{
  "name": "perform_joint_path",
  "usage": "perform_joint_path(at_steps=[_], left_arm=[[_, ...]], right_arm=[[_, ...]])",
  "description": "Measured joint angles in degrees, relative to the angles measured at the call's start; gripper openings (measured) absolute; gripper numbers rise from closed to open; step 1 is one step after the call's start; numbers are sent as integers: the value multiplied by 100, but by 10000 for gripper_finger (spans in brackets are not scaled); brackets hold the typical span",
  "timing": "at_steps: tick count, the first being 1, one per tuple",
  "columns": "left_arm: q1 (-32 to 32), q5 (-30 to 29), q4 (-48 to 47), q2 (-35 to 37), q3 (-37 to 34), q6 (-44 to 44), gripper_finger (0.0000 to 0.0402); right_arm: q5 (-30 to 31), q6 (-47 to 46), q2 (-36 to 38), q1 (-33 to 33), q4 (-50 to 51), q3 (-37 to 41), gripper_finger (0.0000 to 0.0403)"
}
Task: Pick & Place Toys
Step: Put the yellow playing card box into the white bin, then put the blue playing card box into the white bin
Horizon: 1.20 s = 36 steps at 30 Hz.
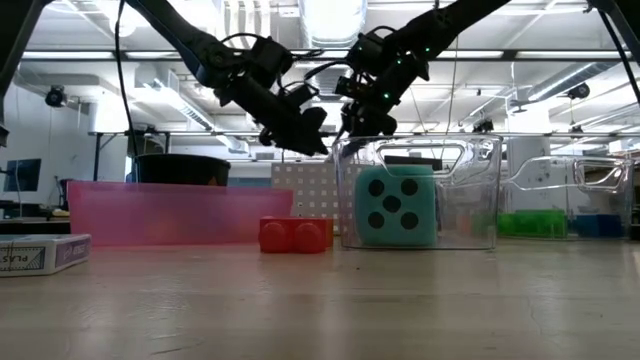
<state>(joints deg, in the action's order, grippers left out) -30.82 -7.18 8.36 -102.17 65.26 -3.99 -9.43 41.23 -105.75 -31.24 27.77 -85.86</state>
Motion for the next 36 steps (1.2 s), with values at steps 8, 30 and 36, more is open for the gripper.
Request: perform_joint_path(at_steps=[8, 30, 36], left_arm=[[128, 482, 701, 2, 2, -4, 241], [49, -190, 36, 11, -5, -43, 241], [34, -185, 54, 11, -5, -38, 241]], right_arm=[[34, -79, -11, -11, -11, 11, 333], [-427, -427, 26, 15, -410, -225, 333], [-413, -636, 28, 13, -209, -200, 333]])
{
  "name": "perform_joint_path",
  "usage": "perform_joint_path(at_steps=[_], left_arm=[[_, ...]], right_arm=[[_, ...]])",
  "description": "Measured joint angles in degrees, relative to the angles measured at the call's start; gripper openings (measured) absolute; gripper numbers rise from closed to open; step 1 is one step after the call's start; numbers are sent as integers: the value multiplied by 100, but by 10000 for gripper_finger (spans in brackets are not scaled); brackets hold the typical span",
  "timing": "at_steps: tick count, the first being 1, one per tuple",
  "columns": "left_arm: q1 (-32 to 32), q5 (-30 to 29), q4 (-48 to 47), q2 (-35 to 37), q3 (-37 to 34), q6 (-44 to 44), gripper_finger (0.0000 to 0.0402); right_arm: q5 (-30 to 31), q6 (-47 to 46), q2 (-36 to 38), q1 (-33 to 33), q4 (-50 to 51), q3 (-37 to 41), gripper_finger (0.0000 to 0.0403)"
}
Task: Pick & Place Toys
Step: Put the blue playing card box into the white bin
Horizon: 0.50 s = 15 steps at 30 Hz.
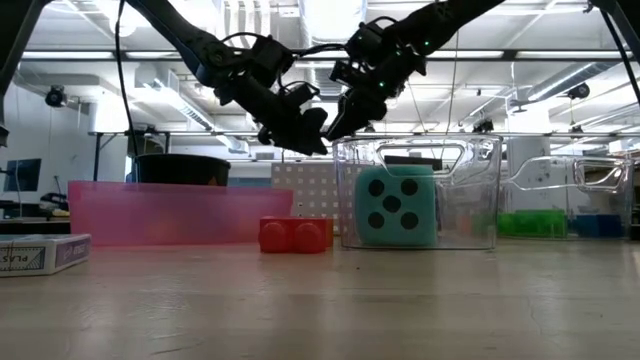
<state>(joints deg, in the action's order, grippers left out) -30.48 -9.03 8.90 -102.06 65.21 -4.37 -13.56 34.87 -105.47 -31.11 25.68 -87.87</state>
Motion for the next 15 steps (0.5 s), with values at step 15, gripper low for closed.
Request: perform_joint_path(at_steps=[15], left_arm=[[283, 224, -1930, 1261, 4, 193, 241]], right_arm=[[372, -739, 637, 96, 2070, 12, 333]])
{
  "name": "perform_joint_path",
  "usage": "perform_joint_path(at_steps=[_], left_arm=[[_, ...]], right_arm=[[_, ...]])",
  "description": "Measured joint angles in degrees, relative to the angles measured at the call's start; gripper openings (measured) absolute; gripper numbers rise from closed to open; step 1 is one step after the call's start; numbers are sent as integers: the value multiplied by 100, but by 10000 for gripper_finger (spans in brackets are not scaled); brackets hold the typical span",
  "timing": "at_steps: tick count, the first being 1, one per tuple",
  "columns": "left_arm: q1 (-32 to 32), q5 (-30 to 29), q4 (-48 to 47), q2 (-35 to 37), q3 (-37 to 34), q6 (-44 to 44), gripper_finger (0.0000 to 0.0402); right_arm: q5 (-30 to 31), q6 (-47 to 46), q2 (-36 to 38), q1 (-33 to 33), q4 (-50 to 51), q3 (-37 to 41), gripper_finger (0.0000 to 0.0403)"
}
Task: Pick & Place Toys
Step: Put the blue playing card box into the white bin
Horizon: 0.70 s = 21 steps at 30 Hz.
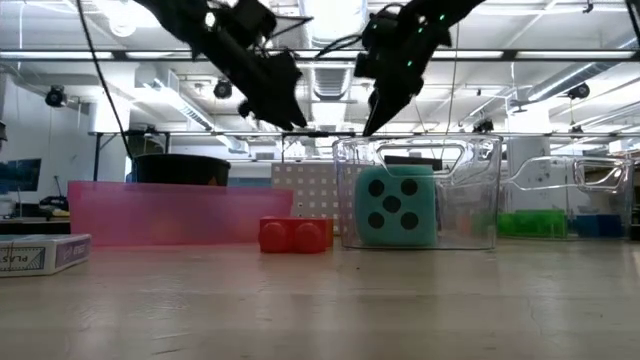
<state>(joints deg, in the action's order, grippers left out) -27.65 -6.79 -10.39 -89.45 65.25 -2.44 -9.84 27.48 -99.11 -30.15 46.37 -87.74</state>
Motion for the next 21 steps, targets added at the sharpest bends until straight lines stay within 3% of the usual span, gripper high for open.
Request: perform_joint_path(at_steps=[8, 13, 21], left_arm=[[1319, 36, -1913, 927, -98, 445, 241], [2703, -72, -1903, 1231, -650, 880, 241], [4763, -1043, -1579, 1237, -1509, 2234, 241]], right_arm=[[-960, -633, 791, 641, 665, 357, 333], [-961, -899, 1295, 1357, 447, 1076, 333], [-958, -1611, 2045, 2369, -523, 2463, 333]])
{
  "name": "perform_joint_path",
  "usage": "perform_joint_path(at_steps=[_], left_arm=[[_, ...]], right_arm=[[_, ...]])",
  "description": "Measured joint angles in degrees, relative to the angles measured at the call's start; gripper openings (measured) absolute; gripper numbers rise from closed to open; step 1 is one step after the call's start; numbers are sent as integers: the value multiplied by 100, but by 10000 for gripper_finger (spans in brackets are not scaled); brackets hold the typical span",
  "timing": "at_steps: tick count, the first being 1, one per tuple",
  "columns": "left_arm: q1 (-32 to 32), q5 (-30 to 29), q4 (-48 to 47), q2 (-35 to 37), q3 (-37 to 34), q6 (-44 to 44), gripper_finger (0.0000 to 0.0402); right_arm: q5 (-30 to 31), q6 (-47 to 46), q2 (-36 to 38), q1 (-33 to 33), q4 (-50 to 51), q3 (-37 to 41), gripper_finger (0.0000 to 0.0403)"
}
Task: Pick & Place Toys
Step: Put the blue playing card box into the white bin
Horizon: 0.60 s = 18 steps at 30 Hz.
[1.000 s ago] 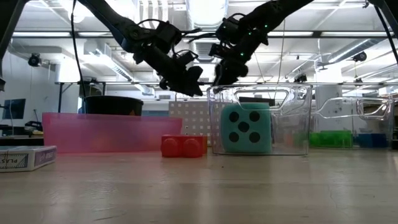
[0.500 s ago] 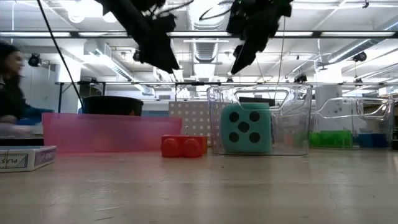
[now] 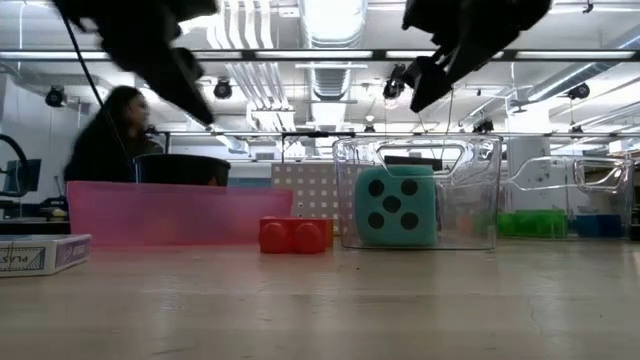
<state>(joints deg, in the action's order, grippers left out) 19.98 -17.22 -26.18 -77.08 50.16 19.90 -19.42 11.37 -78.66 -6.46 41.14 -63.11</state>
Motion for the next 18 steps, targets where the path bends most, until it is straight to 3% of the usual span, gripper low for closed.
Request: perform_joint_path(at_steps=[6, 13, 18], left_arm=[[794, -268, 51, 0, -493, 1272, 241], [878, -193, 111, -2, -838, 2117, 241], [867, 407, 259, -2, -816, 2158, 241]], right_arm=[[11, -443, 470, 488, -1404, 978, 333], [27, -511, 617, 727, -2881, 1773, 333], [74, -544, 618, 722, -2985, 1873, 333]])
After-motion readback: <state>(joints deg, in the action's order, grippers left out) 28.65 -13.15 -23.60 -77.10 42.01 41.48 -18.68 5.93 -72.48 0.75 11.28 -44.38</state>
